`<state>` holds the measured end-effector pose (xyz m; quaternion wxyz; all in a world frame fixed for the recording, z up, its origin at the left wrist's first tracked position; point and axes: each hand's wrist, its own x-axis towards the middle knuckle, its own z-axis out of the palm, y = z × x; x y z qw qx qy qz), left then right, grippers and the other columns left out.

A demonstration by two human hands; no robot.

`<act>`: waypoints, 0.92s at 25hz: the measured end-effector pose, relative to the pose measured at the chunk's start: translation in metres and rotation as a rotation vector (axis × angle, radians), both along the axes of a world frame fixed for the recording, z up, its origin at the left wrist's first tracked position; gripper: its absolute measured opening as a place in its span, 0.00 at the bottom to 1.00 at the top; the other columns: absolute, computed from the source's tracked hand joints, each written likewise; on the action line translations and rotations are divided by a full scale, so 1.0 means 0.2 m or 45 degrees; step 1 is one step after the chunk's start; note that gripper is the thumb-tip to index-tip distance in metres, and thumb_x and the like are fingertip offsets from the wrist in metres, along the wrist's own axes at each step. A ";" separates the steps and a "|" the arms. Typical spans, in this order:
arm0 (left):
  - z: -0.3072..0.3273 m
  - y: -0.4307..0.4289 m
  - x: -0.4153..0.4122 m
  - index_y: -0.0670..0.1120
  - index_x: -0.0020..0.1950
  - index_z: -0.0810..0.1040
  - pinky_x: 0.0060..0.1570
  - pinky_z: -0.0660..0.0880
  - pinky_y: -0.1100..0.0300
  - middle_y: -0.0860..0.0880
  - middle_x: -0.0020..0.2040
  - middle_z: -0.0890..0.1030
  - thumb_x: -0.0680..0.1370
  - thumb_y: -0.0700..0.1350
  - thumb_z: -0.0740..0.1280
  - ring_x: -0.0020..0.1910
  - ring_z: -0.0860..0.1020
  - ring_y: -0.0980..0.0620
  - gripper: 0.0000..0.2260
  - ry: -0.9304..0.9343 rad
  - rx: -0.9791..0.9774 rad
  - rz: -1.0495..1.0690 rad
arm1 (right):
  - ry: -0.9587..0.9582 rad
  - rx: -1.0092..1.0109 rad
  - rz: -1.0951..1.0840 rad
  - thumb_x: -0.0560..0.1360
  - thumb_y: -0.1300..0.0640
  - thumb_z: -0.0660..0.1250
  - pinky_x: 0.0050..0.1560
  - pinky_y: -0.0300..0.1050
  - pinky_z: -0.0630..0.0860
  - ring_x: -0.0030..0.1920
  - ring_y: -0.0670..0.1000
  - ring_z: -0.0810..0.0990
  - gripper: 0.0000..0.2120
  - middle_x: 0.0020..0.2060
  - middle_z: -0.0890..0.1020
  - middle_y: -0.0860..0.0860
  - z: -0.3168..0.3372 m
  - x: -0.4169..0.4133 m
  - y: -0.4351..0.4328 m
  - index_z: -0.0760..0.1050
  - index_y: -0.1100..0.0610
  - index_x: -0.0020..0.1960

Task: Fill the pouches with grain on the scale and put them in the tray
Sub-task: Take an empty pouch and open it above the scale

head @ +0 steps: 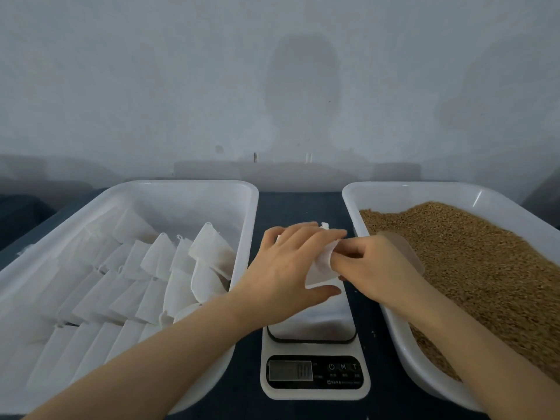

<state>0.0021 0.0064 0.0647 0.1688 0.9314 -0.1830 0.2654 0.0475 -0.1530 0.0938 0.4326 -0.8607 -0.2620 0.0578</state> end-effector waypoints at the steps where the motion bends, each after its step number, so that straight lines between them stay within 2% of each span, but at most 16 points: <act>1: -0.01 0.00 0.00 0.52 0.70 0.69 0.65 0.59 0.56 0.53 0.64 0.76 0.69 0.55 0.76 0.66 0.70 0.52 0.32 -0.009 -0.005 0.016 | 0.006 0.006 0.001 0.74 0.48 0.66 0.21 0.29 0.63 0.20 0.40 0.70 0.15 0.20 0.75 0.44 0.00 0.00 0.00 0.78 0.41 0.28; 3: -0.02 0.01 0.02 0.52 0.67 0.72 0.62 0.61 0.58 0.55 0.61 0.77 0.69 0.54 0.75 0.62 0.72 0.53 0.28 0.001 -0.058 0.074 | -0.032 -0.009 0.006 0.74 0.50 0.66 0.20 0.28 0.61 0.19 0.40 0.69 0.19 0.18 0.72 0.41 0.00 0.00 0.00 0.75 0.38 0.25; 5: -0.03 0.01 0.03 0.51 0.65 0.74 0.60 0.63 0.60 0.55 0.59 0.78 0.69 0.54 0.75 0.60 0.73 0.54 0.26 0.045 -0.122 0.128 | -0.086 -0.028 -0.013 0.72 0.52 0.65 0.20 0.28 0.61 0.20 0.40 0.70 0.18 0.18 0.72 0.42 0.00 0.00 0.00 0.76 0.39 0.25; 7: -0.03 0.01 0.04 0.50 0.63 0.74 0.57 0.67 0.60 0.56 0.57 0.78 0.69 0.54 0.75 0.57 0.74 0.54 0.25 0.110 -0.212 0.143 | -0.073 -0.015 -0.029 0.72 0.51 0.64 0.25 0.31 0.65 0.24 0.43 0.75 0.12 0.23 0.78 0.45 -0.01 0.00 -0.01 0.80 0.45 0.31; 9: -0.03 0.02 0.04 0.52 0.64 0.72 0.54 0.71 0.61 0.58 0.56 0.77 0.69 0.55 0.74 0.53 0.74 0.59 0.26 0.169 -0.294 0.091 | -0.022 0.019 -0.034 0.73 0.50 0.63 0.32 0.36 0.73 0.32 0.47 0.80 0.11 0.30 0.82 0.47 -0.01 0.01 -0.01 0.82 0.49 0.37; 13: -0.02 0.01 0.02 0.55 0.62 0.71 0.46 0.67 0.74 0.64 0.52 0.75 0.69 0.58 0.73 0.49 0.72 0.64 0.24 0.209 -0.314 0.026 | -0.034 0.023 -0.047 0.71 0.48 0.64 0.29 0.31 0.70 0.33 0.42 0.79 0.09 0.28 0.81 0.42 -0.02 0.01 0.00 0.81 0.44 0.36; 14: -0.02 0.01 0.02 0.54 0.61 0.72 0.45 0.67 0.75 0.63 0.51 0.76 0.69 0.58 0.73 0.48 0.73 0.63 0.23 0.202 -0.311 0.030 | -0.022 0.032 -0.041 0.70 0.46 0.63 0.31 0.33 0.73 0.33 0.42 0.80 0.08 0.29 0.81 0.42 -0.02 0.01 0.00 0.81 0.43 0.36; 17: -0.01 0.01 0.01 0.52 0.59 0.75 0.42 0.69 0.77 0.58 0.51 0.79 0.71 0.54 0.73 0.45 0.75 0.60 0.19 0.233 -0.339 0.041 | -0.032 0.068 -0.022 0.73 0.46 0.64 0.41 0.46 0.80 0.36 0.47 0.82 0.12 0.31 0.83 0.46 -0.02 0.00 0.00 0.82 0.48 0.38; 21: 0.00 0.01 0.01 0.51 0.59 0.75 0.43 0.68 0.77 0.57 0.51 0.78 0.71 0.50 0.74 0.43 0.76 0.60 0.18 0.323 -0.427 0.069 | -0.025 0.127 -0.073 0.77 0.48 0.63 0.34 0.36 0.76 0.31 0.43 0.80 0.12 0.28 0.81 0.45 0.01 0.01 -0.01 0.83 0.47 0.40; 23: 0.01 0.01 0.01 0.53 0.60 0.73 0.42 0.68 0.78 0.60 0.50 0.76 0.71 0.51 0.74 0.43 0.75 0.62 0.19 0.378 -0.461 0.099 | -0.082 0.147 -0.228 0.77 0.48 0.62 0.33 0.41 0.77 0.29 0.46 0.79 0.12 0.27 0.80 0.48 0.02 0.05 -0.05 0.82 0.47 0.42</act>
